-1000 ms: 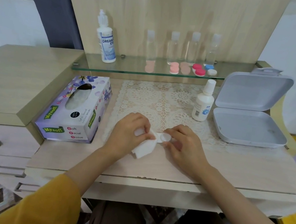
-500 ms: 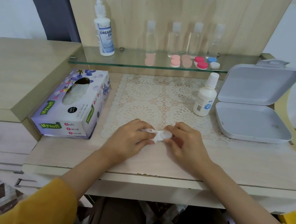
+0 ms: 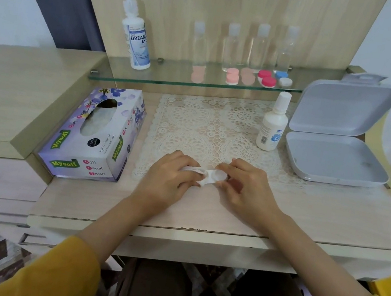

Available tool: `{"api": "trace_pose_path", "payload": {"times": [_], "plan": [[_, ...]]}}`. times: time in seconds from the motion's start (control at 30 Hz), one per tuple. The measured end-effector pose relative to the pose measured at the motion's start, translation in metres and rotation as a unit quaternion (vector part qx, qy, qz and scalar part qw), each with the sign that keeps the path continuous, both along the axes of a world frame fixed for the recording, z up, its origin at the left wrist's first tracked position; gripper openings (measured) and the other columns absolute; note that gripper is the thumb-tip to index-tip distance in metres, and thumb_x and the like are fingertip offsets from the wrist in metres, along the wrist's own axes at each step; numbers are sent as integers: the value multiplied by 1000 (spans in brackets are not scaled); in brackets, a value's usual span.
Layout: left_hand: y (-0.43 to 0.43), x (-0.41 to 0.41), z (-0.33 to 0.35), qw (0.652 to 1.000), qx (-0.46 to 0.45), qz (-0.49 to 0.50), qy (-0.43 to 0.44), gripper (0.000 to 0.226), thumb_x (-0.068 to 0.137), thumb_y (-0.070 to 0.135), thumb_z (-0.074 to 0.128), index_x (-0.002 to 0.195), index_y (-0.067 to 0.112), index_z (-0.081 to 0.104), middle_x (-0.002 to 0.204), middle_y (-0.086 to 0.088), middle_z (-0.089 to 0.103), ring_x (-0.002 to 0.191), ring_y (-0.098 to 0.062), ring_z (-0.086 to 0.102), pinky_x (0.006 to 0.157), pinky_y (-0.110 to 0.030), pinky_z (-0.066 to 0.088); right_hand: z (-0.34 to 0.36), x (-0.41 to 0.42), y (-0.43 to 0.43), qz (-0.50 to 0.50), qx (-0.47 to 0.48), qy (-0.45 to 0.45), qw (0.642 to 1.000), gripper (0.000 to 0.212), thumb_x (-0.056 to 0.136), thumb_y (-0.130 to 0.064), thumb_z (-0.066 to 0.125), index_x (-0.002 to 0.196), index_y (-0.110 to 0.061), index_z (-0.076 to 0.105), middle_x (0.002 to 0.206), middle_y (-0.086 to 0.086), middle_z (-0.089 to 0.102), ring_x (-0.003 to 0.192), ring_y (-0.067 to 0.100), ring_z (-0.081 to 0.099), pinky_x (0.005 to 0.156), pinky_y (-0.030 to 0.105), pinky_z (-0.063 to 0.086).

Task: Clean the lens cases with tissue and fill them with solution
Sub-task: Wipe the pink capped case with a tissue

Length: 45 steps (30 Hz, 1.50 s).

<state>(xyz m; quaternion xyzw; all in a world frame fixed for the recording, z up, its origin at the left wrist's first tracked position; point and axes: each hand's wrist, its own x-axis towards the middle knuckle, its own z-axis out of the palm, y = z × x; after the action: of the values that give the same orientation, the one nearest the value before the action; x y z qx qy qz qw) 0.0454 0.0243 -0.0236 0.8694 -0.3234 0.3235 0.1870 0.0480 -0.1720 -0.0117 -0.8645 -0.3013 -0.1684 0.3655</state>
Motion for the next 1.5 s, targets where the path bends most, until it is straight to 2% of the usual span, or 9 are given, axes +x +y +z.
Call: {"api": "trace_pose_path", "payload": {"times": [0.13, 0.33, 0.53, 0.67, 0.8, 1.0, 1.17, 1.33, 1.5], "plan": [[-1, -2, 0, 1000, -4, 18, -19, 13, 80, 17, 59, 77, 12, 71, 81, -5, 66, 75, -16, 44, 64, -28, 37, 0, 1, 0, -1, 0, 3, 1000, 17, 75, -9, 62, 91, -7, 68, 72, -6, 45, 60, 8, 40, 60, 6, 31], [1, 0, 0, 1000, 10, -2, -1, 11, 81, 20, 60, 90, 20, 66, 87, -5, 64, 79, -16, 44, 66, -27, 35, 0, 0, 0, -1, -1, -3, 1000, 15, 75, -8, 63, 89, -8, 68, 70, -9, 42, 57, 6, 37, 57, 7, 29], [0, -2, 3, 1000, -8, 10, 5, 8, 79, 15, 59, 79, 15, 67, 75, -6, 61, 72, -16, 41, 61, -26, 32, 0, 1, 1, 0, -10, 0, 1000, 16, 75, -9, 62, 90, -8, 68, 71, -8, 43, 58, 7, 39, 59, 9, 31], [0, -2, 2, 999, 19, 37, -14, 16, 80, 23, 58, 82, 17, 73, 86, -3, 64, 80, -17, 43, 65, -28, 34, 0, 1, 0, 0, -3, 2, 1000, 15, 75, -8, 63, 89, -8, 68, 70, -10, 42, 58, 7, 38, 58, 8, 30], [2, -1, 2, 1000, 15, 7, -5, 13, 81, 22, 58, 90, 22, 67, 96, 5, 50, 83, -17, 42, 61, -31, 41, -1, 1, -1, -12, -16, -1, 1000, 15, 74, -6, 66, 89, -8, 68, 69, -6, 46, 58, 7, 39, 57, 10, 29], [2, -3, 2, 1000, -3, 15, -3, 14, 78, 13, 60, 86, 24, 63, 82, -2, 61, 79, -17, 42, 61, -32, 37, -1, 2, 1, -24, -53, -20, 998, 21, 72, -14, 65, 92, -8, 70, 67, 2, 56, 68, 22, 50, 64, 23, 34], [2, -3, 3, 999, 4, 31, 4, 14, 79, 24, 59, 87, 23, 70, 86, -2, 63, 81, -17, 42, 62, -31, 39, 0, 1, 1, -31, -47, -24, 998, 19, 70, -14, 66, 89, -10, 70, 66, 0, 56, 67, 19, 48, 63, 21, 32], [2, -4, 4, 1000, 11, 25, 3, 18, 78, 15, 55, 80, 18, 73, 79, -4, 62, 78, -17, 40, 63, -30, 34, 0, 1, 2, -27, -53, -24, 998, 18, 71, -14, 66, 88, -11, 70, 64, 0, 56, 66, 18, 45, 58, 14, 27], [0, -6, 5, 999, 3, 42, 3, 17, 73, 10, 55, 82, 20, 65, 73, -4, 58, 75, -16, 38, 62, -26, 31, 0, 1, 2, -19, -50, -16, 998, 17, 72, -14, 65, 87, -10, 70, 64, 1, 56, 67, 19, 44, 60, 19, 29]]}}
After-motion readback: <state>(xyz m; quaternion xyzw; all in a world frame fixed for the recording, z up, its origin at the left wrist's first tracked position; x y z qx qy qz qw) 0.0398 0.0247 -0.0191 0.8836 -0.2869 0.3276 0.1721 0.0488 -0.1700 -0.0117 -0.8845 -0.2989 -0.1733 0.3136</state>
